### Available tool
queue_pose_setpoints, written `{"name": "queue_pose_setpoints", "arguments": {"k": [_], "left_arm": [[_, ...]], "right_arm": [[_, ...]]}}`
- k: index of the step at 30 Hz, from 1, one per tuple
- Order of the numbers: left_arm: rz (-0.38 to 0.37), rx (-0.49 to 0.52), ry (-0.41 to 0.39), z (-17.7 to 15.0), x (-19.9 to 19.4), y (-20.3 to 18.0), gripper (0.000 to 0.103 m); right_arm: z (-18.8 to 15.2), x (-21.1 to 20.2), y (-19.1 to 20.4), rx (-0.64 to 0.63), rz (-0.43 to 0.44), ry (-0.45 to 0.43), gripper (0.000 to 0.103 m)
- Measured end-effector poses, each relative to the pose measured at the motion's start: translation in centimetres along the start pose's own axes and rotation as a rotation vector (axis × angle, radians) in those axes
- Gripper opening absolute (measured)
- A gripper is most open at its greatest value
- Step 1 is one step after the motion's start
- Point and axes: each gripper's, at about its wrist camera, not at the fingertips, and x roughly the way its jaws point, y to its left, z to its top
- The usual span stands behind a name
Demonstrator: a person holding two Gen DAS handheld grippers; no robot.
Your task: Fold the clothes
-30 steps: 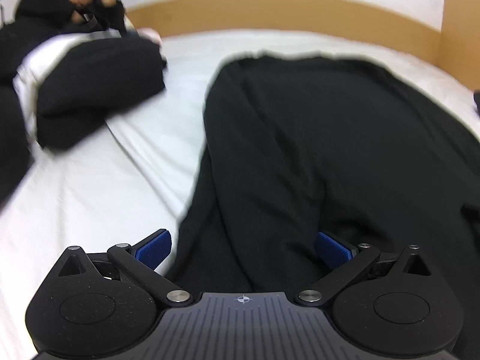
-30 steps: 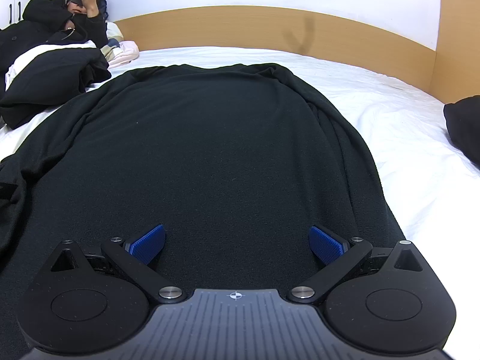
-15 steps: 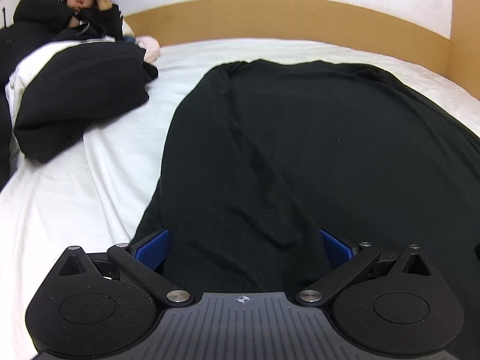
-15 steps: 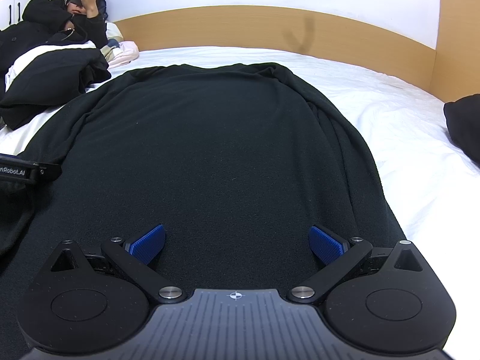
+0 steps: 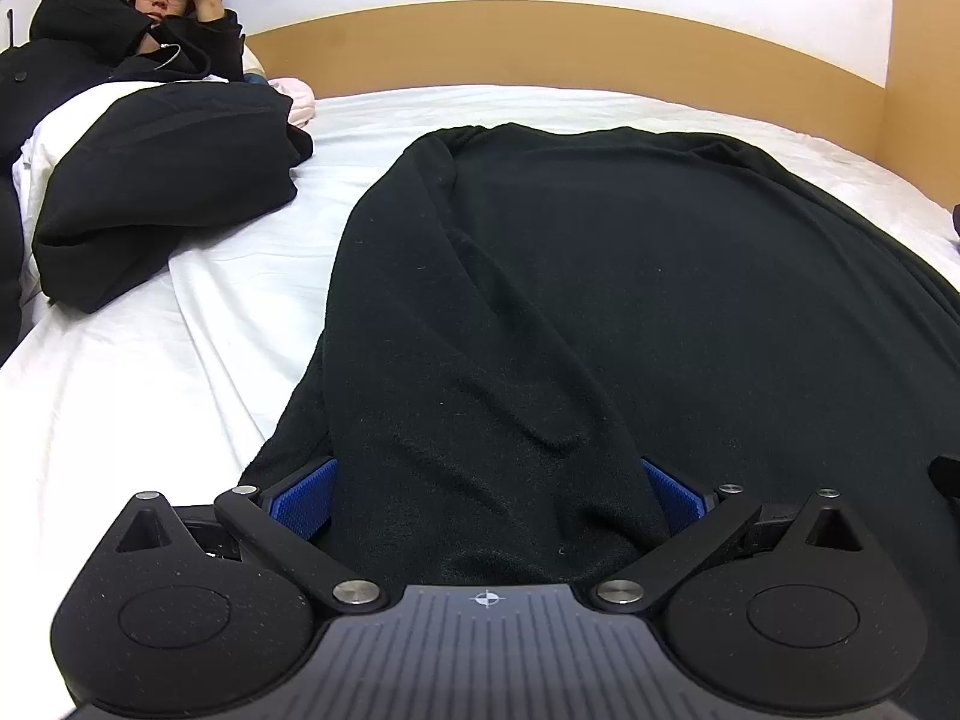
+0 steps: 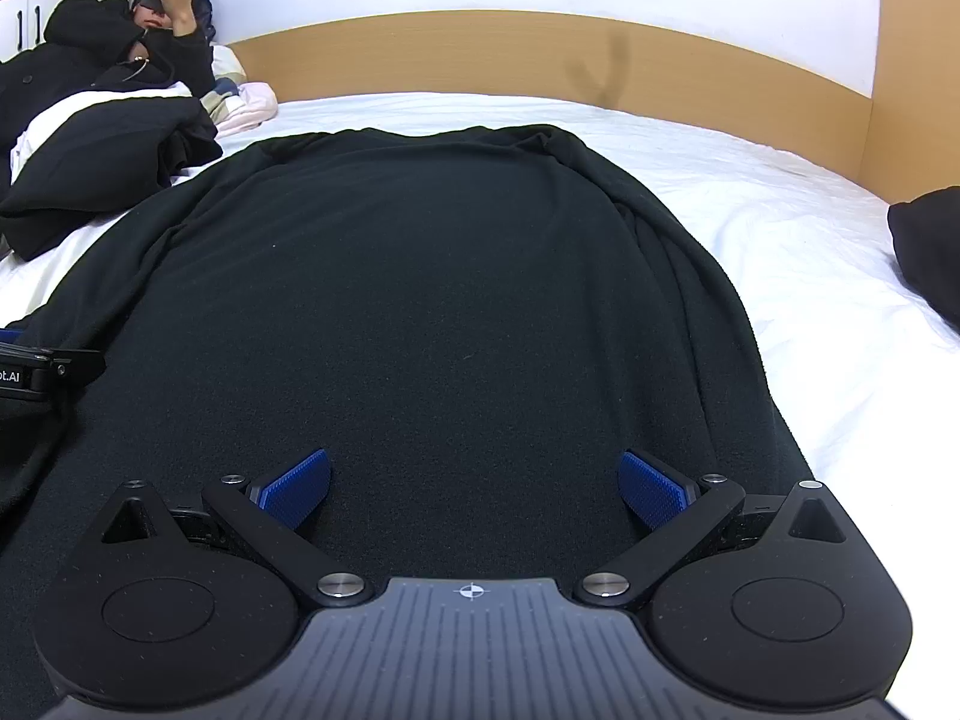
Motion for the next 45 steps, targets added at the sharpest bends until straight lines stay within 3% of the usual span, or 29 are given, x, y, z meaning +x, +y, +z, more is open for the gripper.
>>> {"name": "queue_pose_setpoints", "arguments": {"k": [45], "left_arm": [[0.010, -0.002, -0.004, 0.22, -0.06, 0.03, 0.103]], "right_arm": [[0.02, 0.06, 0.55, 0.001, -0.005, 0.000, 0.103]]}}
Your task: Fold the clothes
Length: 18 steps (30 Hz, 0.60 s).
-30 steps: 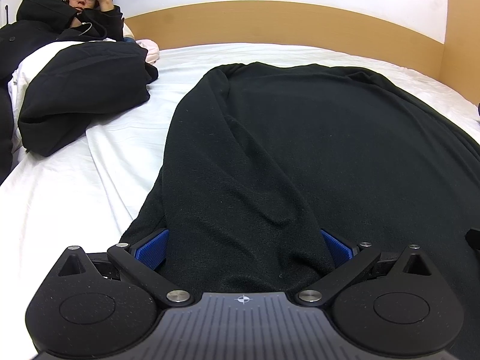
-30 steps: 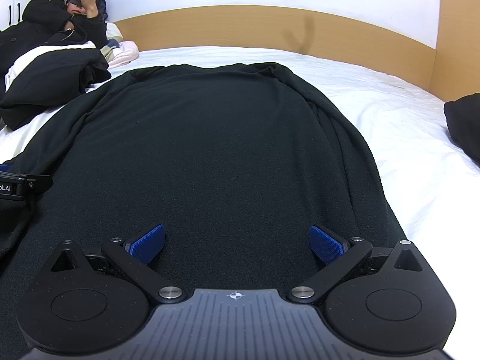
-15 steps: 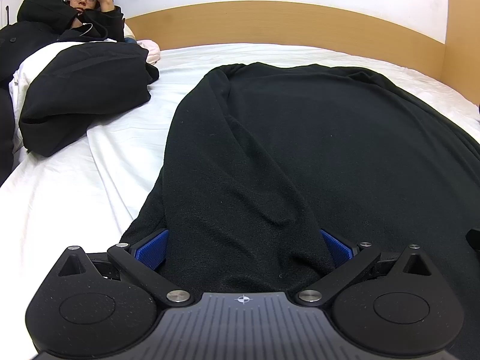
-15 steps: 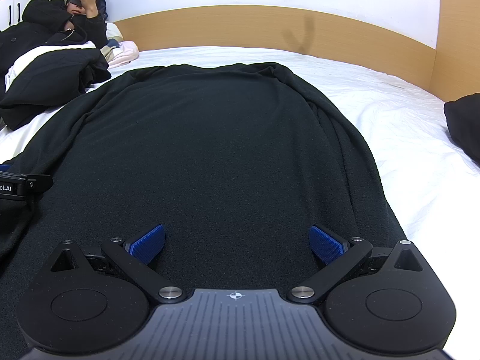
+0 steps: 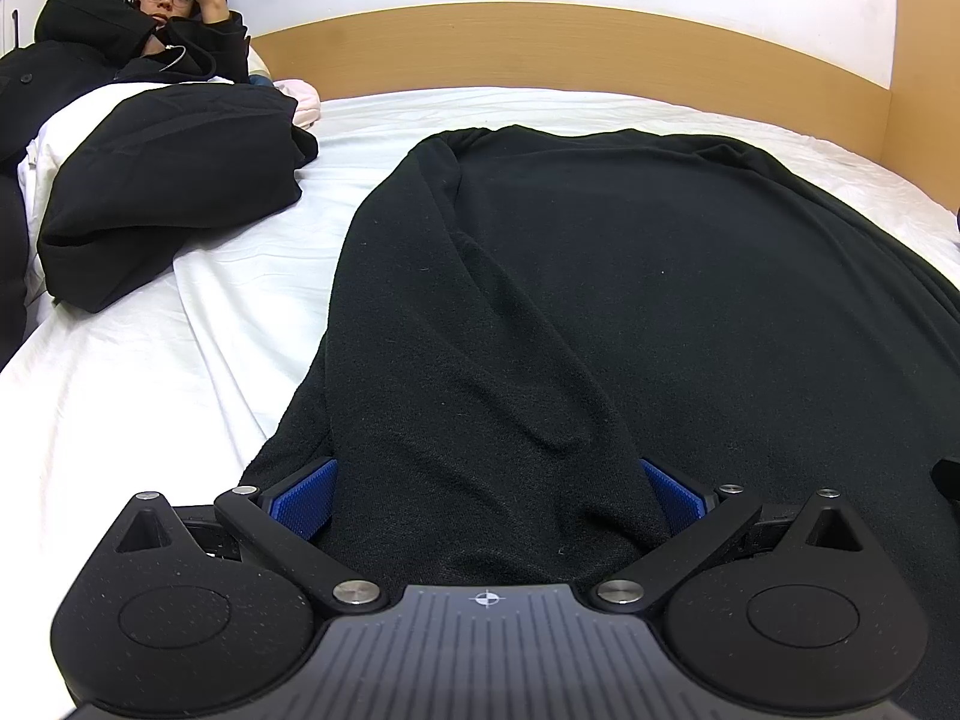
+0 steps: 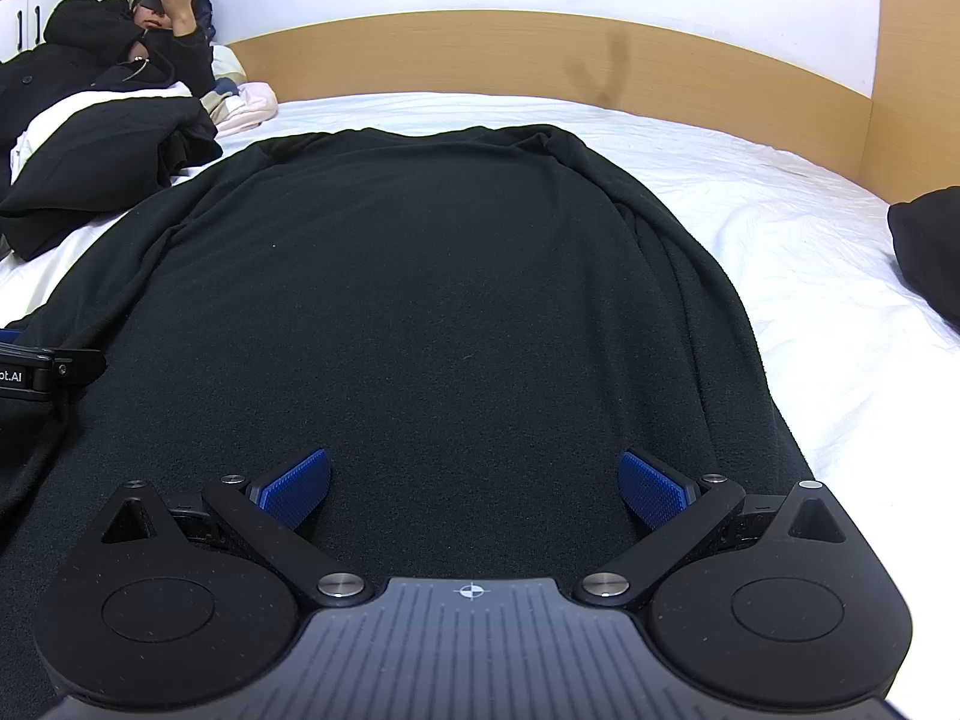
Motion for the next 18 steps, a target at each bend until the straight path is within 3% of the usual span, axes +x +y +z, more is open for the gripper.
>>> {"name": "queue_pose_setpoints", "arguments": {"k": [18], "left_arm": [[0.005, 0.002, -0.003, -0.12, 0.01, -0.08, 0.103]], "right_arm": [[-0.01, -0.03, 0.06, 0.000, -0.001, 0.000, 0.103]]}}
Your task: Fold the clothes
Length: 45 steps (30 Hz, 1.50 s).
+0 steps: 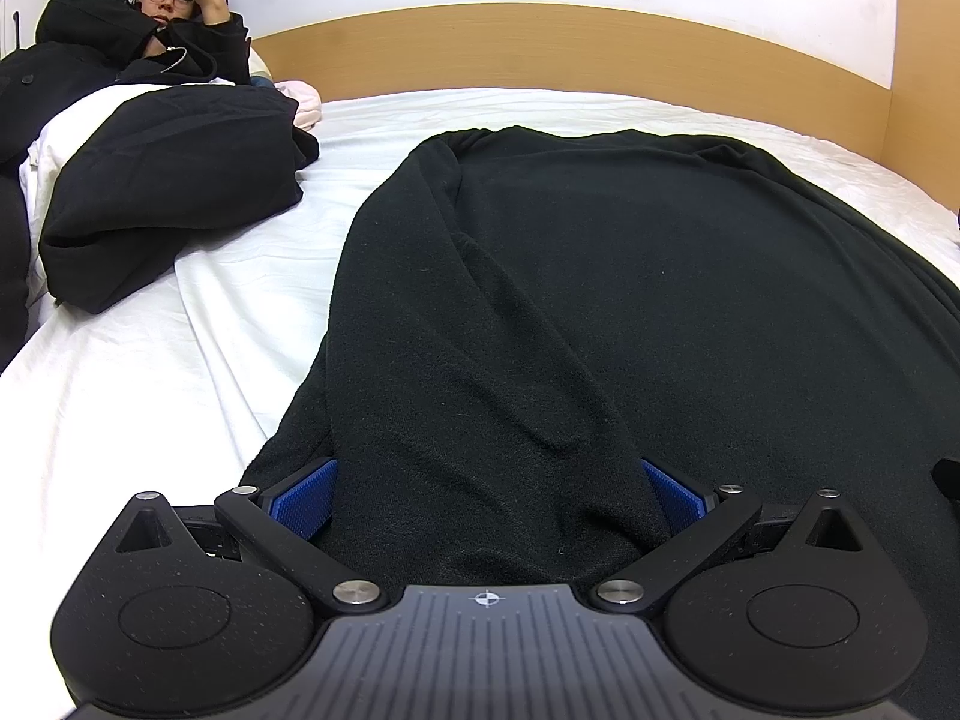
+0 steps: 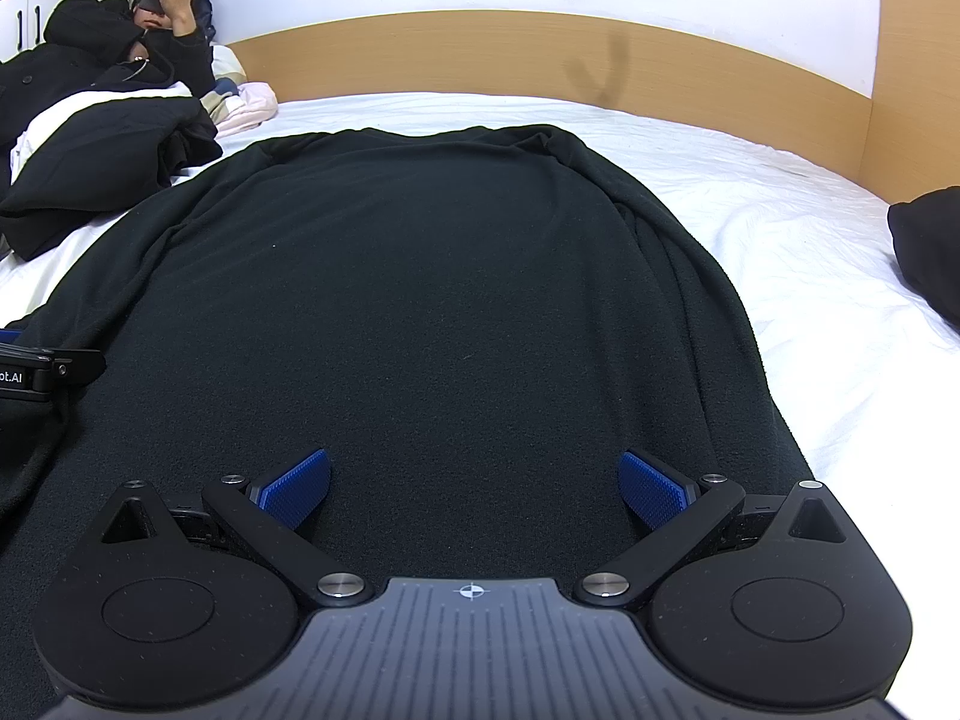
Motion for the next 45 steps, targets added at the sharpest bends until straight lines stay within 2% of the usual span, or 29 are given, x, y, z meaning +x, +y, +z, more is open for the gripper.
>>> {"name": "queue_pose_setpoints", "arguments": {"k": [45], "left_arm": [[-0.016, -0.017, -0.008, -0.09, 0.04, 0.39, 0.103]], "right_arm": [[0.06, 0.02, -0.09, 0.001, 0.000, 0.000, 0.103]]}}
